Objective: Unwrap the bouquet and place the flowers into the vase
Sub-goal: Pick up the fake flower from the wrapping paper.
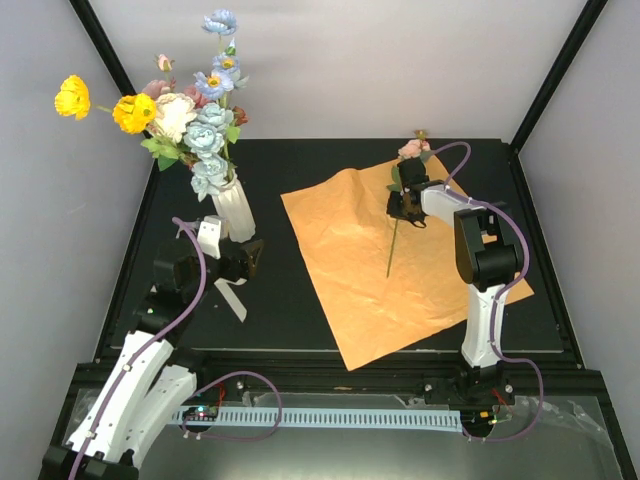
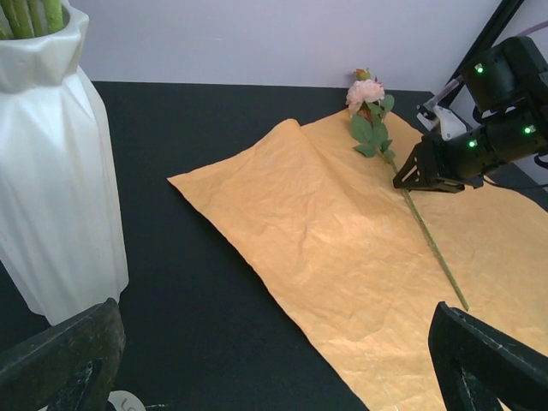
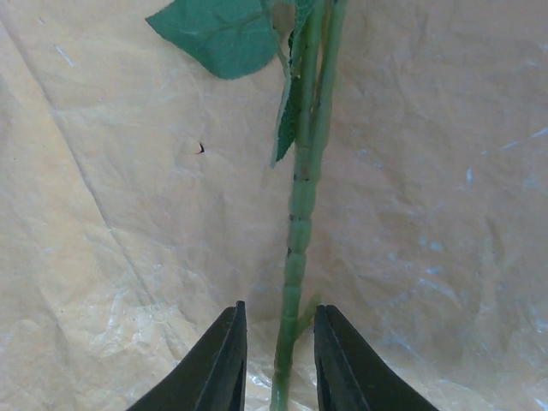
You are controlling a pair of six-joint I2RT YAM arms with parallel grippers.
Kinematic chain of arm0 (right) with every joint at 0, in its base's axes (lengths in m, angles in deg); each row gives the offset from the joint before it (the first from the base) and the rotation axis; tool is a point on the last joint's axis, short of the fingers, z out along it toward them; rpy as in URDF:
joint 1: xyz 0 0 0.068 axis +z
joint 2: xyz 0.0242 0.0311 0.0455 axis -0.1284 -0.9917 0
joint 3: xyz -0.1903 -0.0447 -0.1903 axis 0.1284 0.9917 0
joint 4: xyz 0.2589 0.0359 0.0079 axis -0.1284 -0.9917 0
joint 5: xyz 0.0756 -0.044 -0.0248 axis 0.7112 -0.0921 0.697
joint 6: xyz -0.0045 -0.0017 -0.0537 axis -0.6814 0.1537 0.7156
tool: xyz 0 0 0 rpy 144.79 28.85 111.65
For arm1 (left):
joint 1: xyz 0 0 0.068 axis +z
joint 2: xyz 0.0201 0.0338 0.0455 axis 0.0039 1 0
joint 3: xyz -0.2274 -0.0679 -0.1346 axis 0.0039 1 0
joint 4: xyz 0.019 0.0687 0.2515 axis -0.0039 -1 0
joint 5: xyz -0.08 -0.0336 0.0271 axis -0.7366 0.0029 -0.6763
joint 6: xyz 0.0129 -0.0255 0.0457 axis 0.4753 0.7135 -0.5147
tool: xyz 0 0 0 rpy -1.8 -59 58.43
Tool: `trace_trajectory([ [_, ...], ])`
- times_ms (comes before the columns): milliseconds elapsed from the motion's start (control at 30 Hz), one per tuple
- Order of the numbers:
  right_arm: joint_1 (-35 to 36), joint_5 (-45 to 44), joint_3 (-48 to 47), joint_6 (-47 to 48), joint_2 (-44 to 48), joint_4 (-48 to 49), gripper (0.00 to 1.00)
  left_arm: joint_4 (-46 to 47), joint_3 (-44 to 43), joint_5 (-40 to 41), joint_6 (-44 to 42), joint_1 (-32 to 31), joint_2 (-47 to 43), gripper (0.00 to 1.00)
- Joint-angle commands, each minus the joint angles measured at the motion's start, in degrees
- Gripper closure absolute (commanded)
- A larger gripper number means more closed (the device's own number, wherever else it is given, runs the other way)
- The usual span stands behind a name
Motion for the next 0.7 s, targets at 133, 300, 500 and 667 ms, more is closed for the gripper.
trace_trajectory([
  [133, -0.18, -0.71, -3.91, -1.51, -2.50, -2.73, 0.74, 0.63, -1.63, -3.03, 0.32, -0.37, -0.20, 0.01],
  [300, -0.19, -0.41, -4.65, -1.10, -3.54, -2.50, 0.77, 2.10, -1.25, -5.17, 0.49, -0.37, -0.31, 0.01],
  [500, -0.18, -0.03, -1.60, 0.33, -0.95, 0.85, 0.92, 4.83, -0.46, -12.36, 0.51, -0.35, 0.37, 0.01],
  [667, -0.18, 1.20, 2.17, 0.79, 5.31, 5.10, 0.99, 2.90, -2.81, -15.73, 2.44, -0.31, 3.67, 0.07],
])
